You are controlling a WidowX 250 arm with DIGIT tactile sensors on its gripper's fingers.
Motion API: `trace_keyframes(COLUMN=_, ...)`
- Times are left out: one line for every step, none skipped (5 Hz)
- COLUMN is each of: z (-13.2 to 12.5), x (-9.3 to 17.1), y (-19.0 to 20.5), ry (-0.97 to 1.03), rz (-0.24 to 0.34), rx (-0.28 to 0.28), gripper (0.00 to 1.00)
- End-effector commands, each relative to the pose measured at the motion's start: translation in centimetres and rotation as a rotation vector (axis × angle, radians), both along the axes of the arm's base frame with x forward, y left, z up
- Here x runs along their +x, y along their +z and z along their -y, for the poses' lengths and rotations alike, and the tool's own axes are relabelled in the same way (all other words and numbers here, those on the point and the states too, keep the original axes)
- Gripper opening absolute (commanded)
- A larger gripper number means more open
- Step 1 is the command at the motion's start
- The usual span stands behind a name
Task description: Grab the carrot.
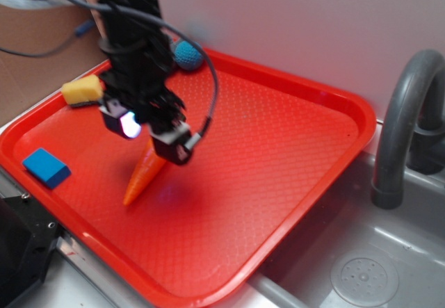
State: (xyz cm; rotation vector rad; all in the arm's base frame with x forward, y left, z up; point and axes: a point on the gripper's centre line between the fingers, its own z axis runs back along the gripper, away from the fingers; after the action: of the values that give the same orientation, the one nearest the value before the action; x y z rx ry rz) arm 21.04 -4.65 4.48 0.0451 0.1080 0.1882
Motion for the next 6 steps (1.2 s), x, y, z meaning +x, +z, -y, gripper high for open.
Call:
trace_keyframes(z=-1.1, x=0.8, y=-1.6, ry=0.034, rz=-0.006, rx=0.011, gripper=0.00)
trace_keyframes(z=-0.9, x=0.6, y=-1.8, ry=0.020, rz=-0.013, rx=0.006, gripper=0.00)
trace_keyframes(z=-0.6, x=0.3, y=-1.5, ry=-0.010, rz=-0.014, rx=0.019, gripper=0.00)
trace_keyframes(z=-1.2, x=0.8, y=3.4, ry=-0.028, rz=0.054, rx=0.003, gripper=0.00)
trace_keyframes(z=-2.8, x=0.8, y=8.4, ry=0.007, rz=0.218, rx=-0.012, gripper=0.00)
trace_keyframes(z=-4.9, x=-0.2, y=13.3, ry=0.047, rz=0.313, rx=-0.044, gripper=0.00)
